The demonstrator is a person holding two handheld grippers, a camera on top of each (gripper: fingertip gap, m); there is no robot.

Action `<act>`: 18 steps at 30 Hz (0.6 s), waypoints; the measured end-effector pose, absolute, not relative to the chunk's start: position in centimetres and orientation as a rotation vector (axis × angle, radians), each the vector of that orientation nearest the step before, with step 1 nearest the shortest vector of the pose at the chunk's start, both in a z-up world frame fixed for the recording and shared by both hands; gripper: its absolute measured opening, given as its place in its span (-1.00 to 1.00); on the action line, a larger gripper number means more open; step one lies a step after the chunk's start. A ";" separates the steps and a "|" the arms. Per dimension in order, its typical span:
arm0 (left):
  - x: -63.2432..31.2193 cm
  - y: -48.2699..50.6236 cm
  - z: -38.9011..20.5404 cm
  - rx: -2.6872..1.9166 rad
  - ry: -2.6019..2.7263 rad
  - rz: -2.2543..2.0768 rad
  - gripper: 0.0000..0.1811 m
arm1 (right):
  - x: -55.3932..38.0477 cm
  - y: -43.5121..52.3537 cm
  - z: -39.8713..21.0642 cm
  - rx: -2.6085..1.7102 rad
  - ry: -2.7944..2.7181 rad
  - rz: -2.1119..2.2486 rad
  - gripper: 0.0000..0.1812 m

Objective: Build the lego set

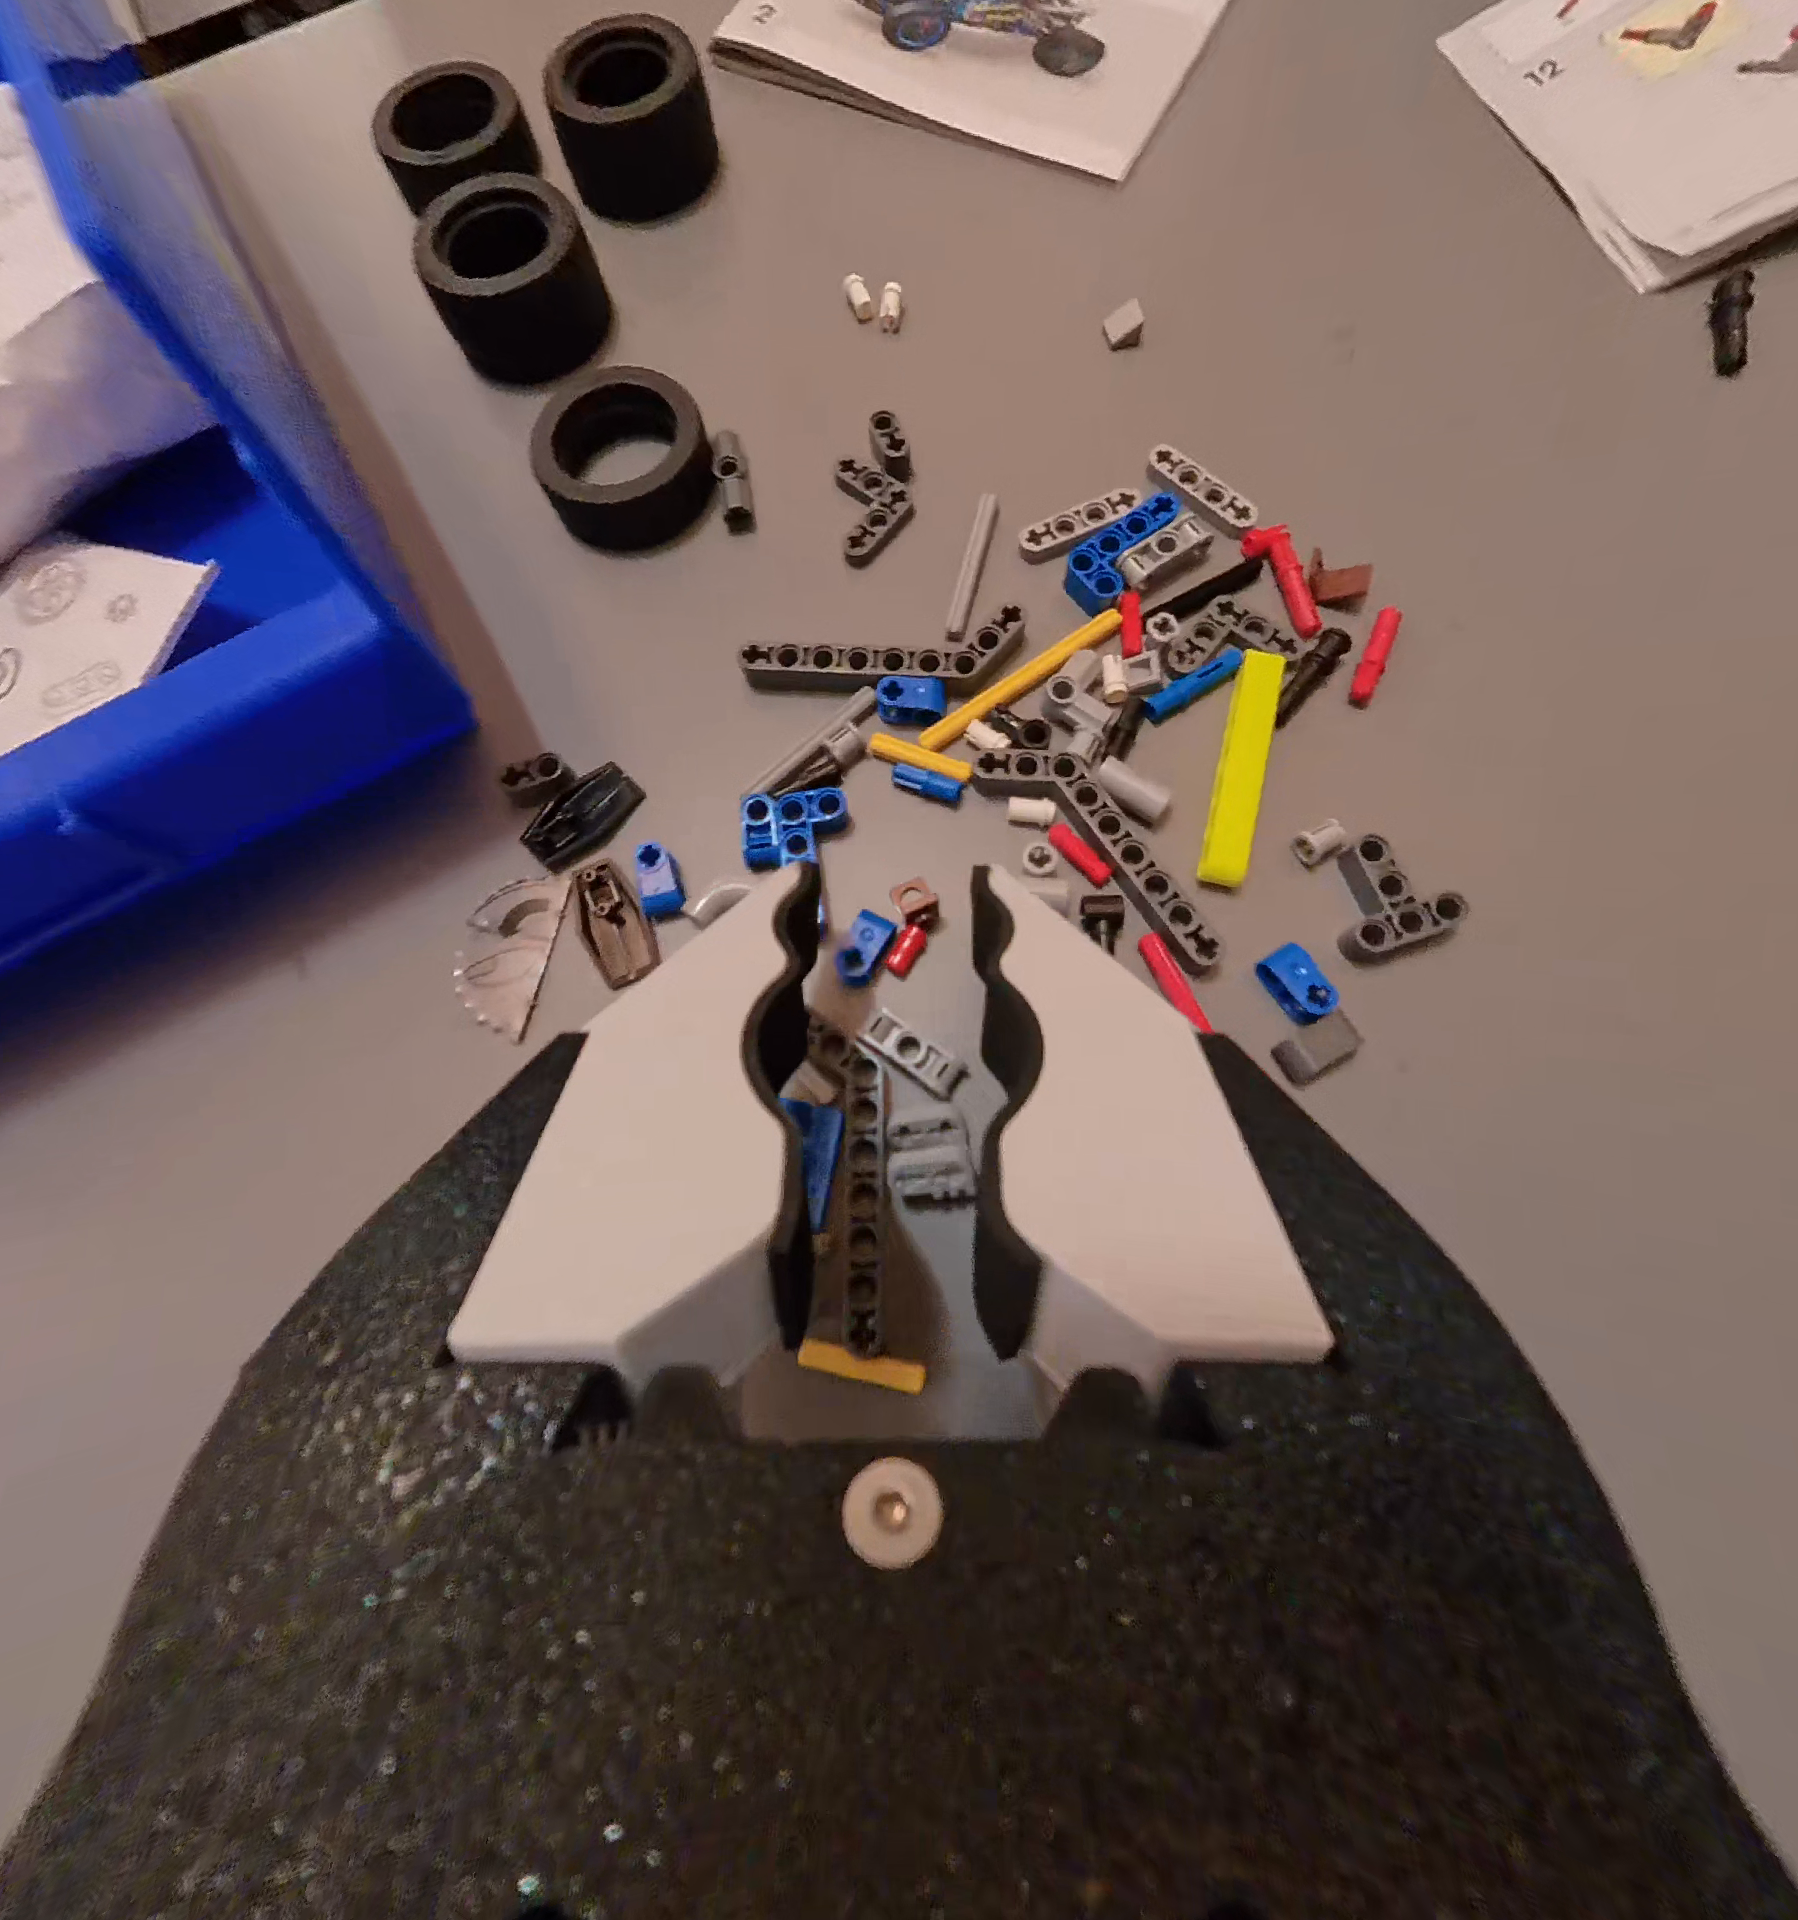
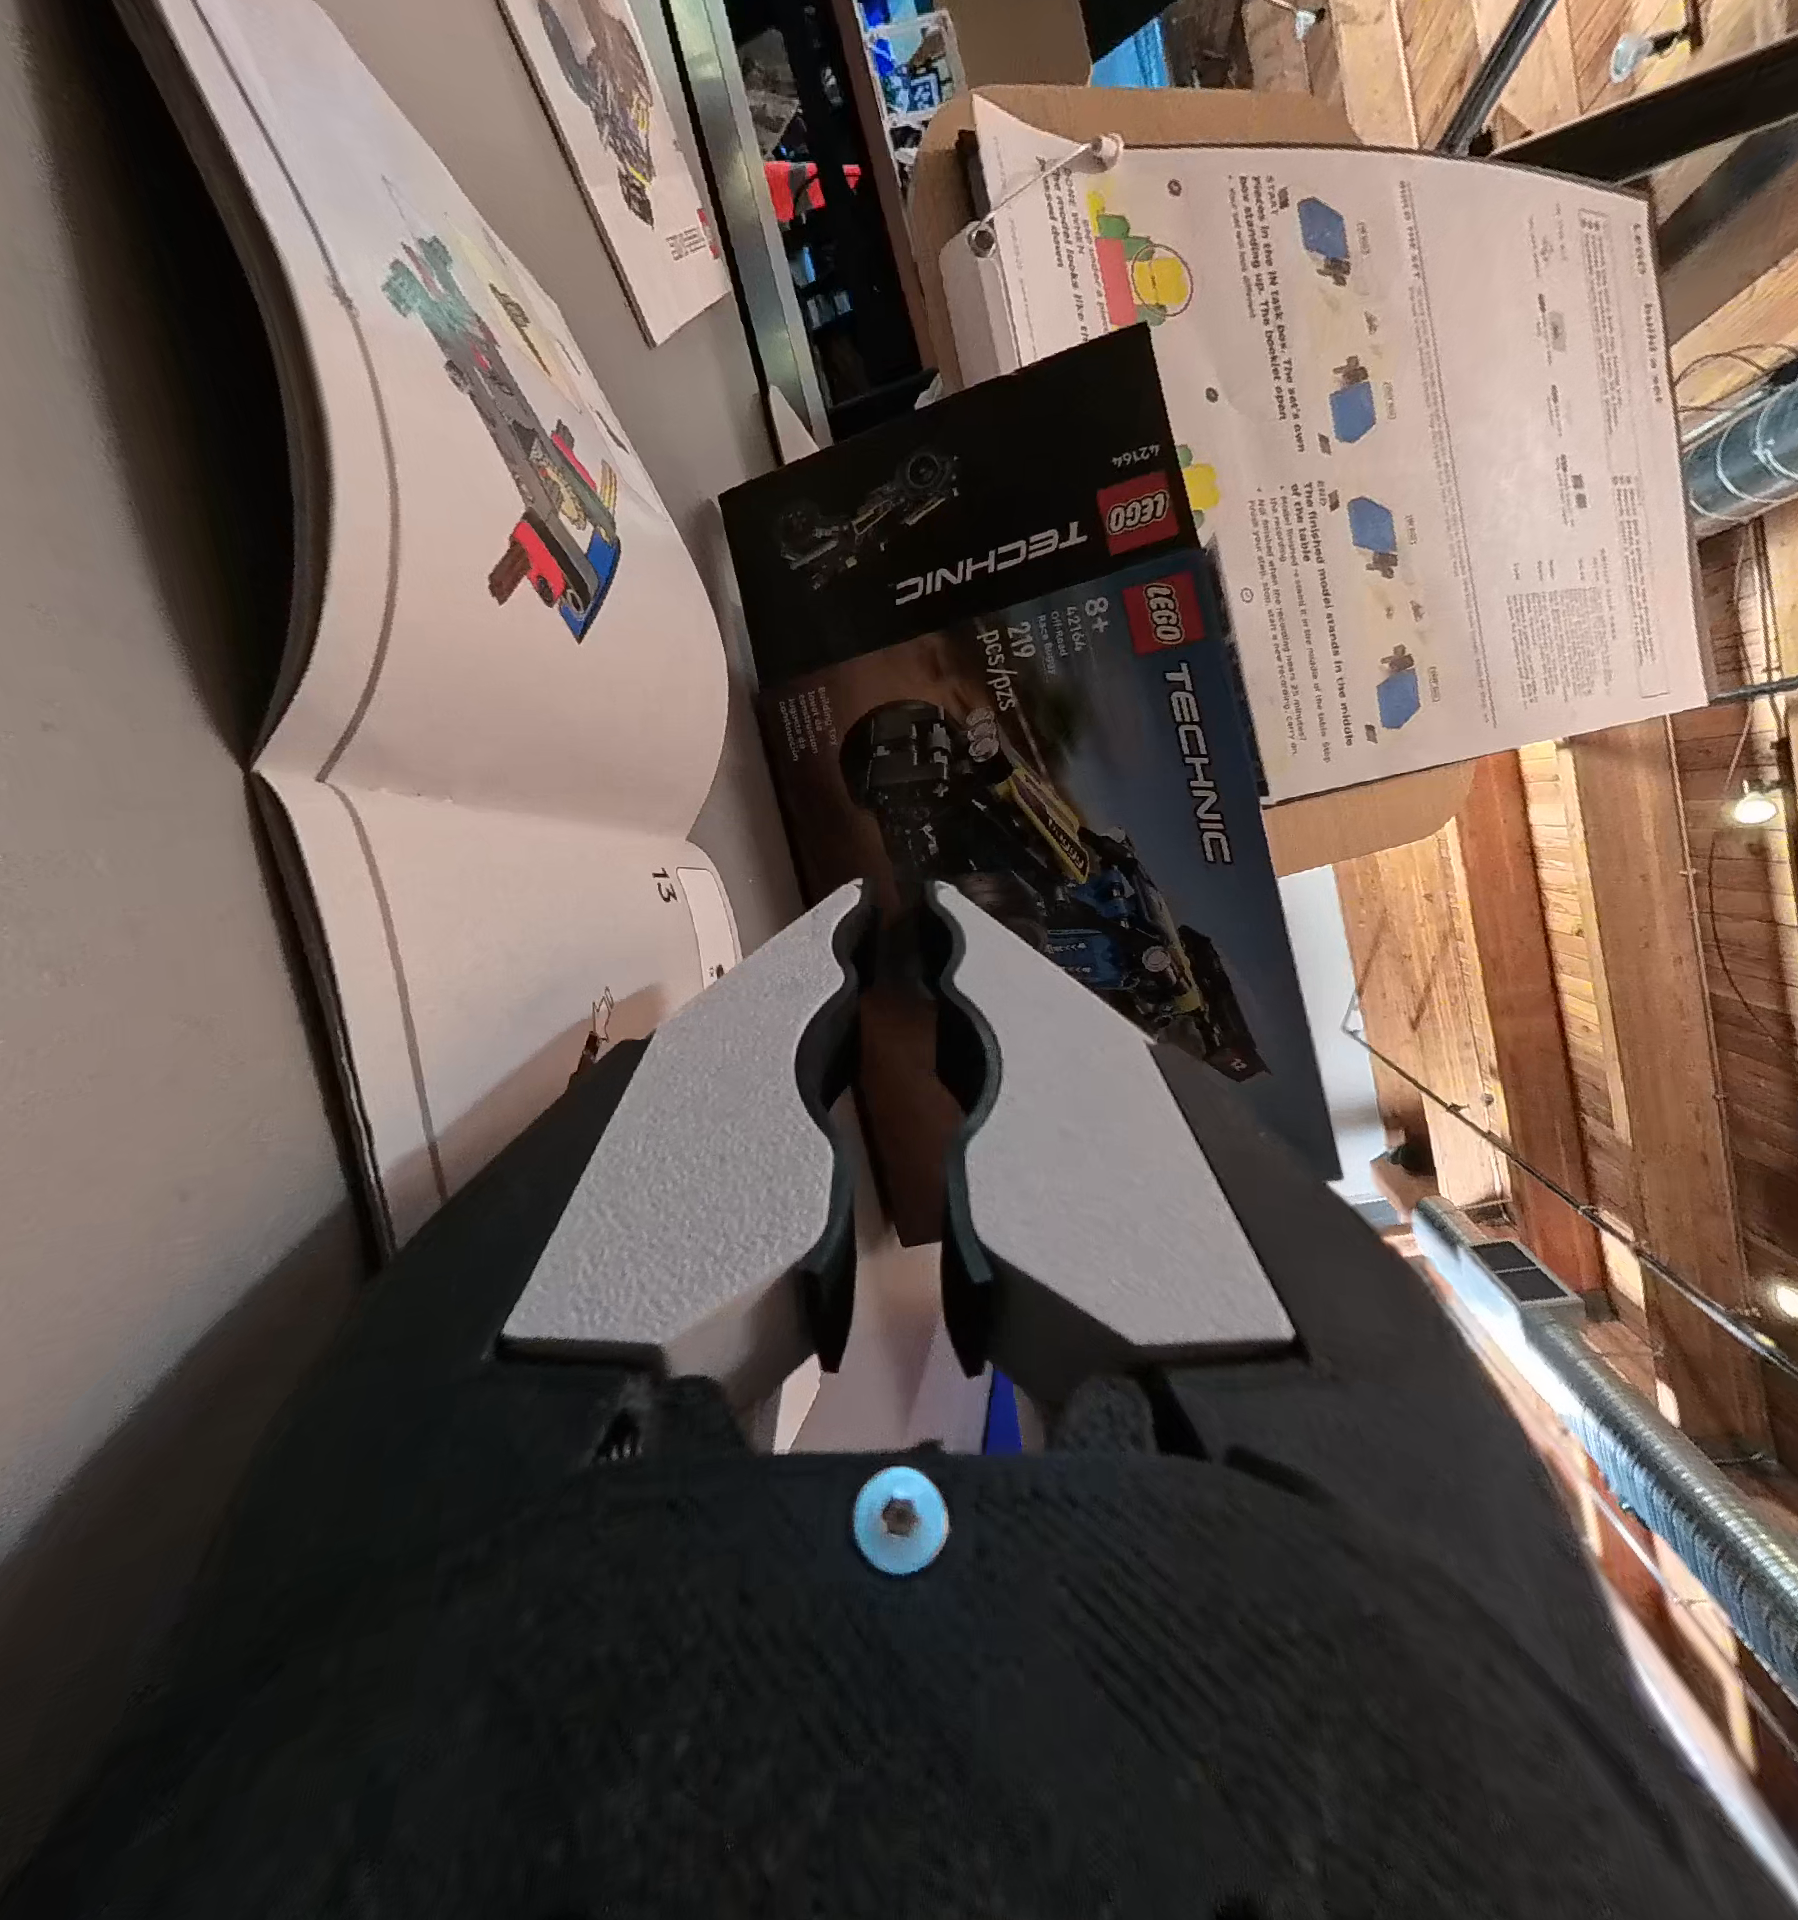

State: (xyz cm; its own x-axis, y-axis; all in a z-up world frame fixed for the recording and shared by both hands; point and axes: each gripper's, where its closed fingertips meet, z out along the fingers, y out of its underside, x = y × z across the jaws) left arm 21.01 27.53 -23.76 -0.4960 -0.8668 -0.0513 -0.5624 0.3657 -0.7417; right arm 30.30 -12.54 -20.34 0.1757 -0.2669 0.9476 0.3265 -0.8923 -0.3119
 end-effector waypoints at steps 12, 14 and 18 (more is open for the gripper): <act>21.2 25.0 -25.8 -1.201 2.325 -0.913 -0.77 | 30.7 -13.6 -19.6 -1.972 0.072 -1.753 -0.89; 20.9 24.2 -25.8 -1.186 2.344 -0.948 -0.76 | 30.7 -13.6 -19.7 -1.977 0.063 -1.764 -0.89; 21.9 23.8 -24.3 -1.109 2.265 -0.944 -0.83 | 30.8 -13.5 -19.9 -1.988 0.056 -1.763 -0.89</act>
